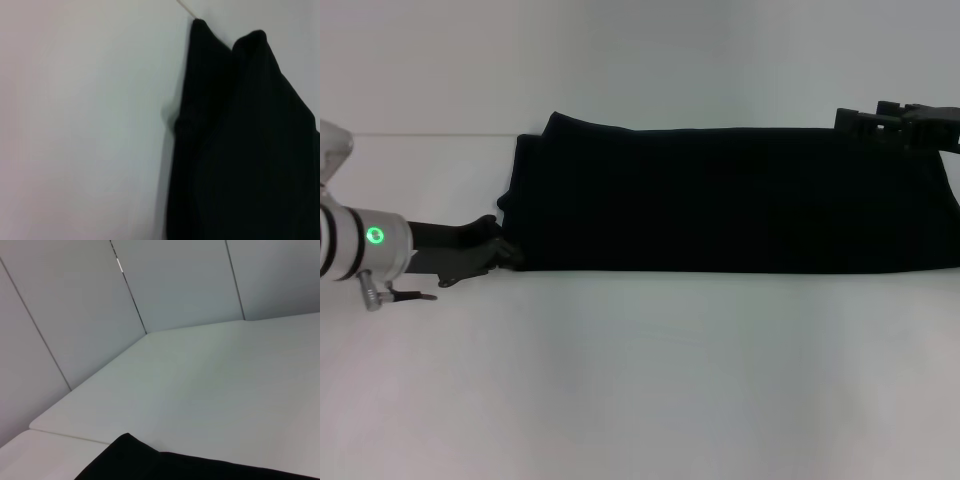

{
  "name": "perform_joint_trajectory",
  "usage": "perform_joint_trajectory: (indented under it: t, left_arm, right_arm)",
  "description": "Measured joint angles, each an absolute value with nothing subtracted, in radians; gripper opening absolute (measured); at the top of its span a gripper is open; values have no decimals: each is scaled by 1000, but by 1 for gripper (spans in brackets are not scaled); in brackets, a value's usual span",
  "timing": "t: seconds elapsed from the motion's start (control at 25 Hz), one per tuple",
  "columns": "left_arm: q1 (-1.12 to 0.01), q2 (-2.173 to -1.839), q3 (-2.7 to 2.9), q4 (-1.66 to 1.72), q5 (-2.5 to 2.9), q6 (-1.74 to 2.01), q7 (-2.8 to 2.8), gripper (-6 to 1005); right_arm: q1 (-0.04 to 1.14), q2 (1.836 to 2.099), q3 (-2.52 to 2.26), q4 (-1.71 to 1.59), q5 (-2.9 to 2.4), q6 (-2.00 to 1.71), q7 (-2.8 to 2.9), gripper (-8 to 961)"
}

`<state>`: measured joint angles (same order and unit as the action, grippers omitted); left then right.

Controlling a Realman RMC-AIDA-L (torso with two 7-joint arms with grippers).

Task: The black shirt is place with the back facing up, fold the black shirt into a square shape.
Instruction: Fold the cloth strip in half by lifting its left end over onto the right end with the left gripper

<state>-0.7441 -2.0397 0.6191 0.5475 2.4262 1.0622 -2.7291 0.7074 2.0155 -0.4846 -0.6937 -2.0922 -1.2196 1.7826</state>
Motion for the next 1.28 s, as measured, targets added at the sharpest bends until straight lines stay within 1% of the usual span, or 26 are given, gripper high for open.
perform_joint_trajectory:
  t: [0.24,0.48,0.68,0.8,1.28]
  left_arm:
    - [-726,-2037,588,548,2426,1067,-2732,97]
    - [-725,-2037,580,549,2429,1061,-2734,308]
    - [-733,-2037,583,545,2426,1061,-2742,510]
    - [-734,-2037,584,544,2425,1061,-2749,674]
    - [-747,-2041,583,524,2425,1025,-2773,666]
  right_arm:
    - [707,2017,-486,-697,-2092,-1218,1782,882]
    - [710,2017,-485,-698,-2092,-1214,1782,881]
    - [713,2017,-485,-698,-2092,-1213,1780,881]
    - [713,2017,-485,-698,-2092,-1213,1778,881]
    - [707,2014,-491,-691,-2069,-1214,1768,882]
